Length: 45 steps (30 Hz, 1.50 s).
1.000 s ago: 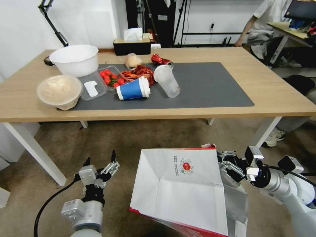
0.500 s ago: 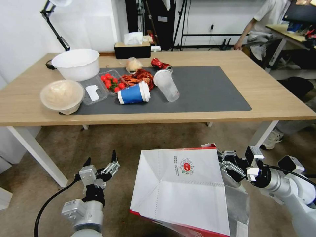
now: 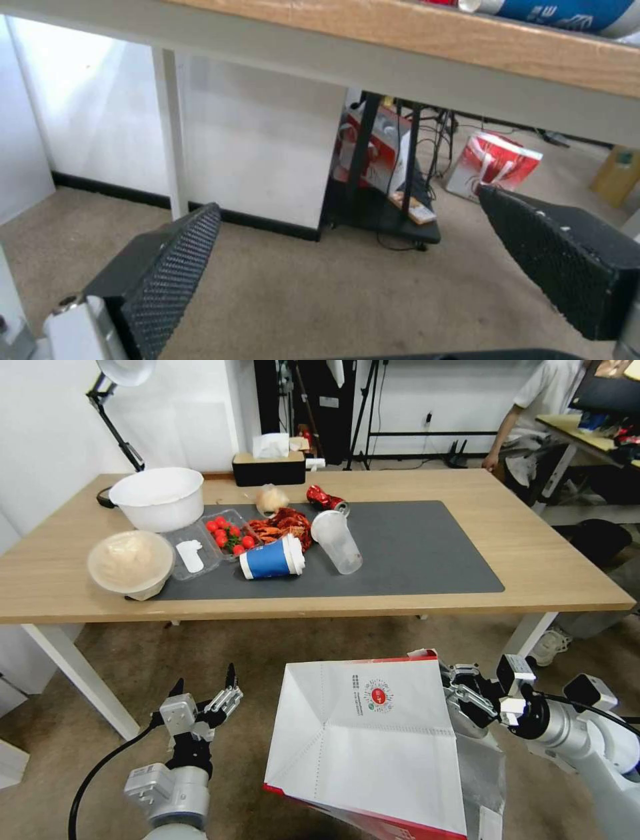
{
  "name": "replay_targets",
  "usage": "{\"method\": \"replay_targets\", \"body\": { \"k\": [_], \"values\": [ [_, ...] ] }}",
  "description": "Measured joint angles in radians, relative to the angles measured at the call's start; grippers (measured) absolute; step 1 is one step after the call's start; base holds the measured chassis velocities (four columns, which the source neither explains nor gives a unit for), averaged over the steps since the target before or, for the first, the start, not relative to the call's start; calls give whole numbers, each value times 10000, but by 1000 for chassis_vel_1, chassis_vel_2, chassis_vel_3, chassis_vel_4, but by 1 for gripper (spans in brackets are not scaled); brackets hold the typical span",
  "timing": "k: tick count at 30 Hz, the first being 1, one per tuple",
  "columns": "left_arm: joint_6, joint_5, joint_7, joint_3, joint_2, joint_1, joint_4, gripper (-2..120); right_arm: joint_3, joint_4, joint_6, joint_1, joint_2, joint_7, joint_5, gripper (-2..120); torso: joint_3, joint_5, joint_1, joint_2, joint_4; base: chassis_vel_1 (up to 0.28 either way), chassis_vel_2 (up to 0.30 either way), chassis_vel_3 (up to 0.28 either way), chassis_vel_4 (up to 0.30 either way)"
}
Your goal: Pick up the food delivery bag from the floor and place it on the table.
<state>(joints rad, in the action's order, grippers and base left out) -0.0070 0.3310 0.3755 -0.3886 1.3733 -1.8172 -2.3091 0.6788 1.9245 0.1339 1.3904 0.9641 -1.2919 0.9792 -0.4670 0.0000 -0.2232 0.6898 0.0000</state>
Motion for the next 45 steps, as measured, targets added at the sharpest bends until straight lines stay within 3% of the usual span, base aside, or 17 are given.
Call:
{"method": "replay_targets", "body": {
  "k": [45],
  "values": [
    [11,51,-26,2,-68,24,-42,96,17,111,33,4,228,297,-79,0,-1190,0,-848,2043,0,0,0,0,0]
  ]
}}
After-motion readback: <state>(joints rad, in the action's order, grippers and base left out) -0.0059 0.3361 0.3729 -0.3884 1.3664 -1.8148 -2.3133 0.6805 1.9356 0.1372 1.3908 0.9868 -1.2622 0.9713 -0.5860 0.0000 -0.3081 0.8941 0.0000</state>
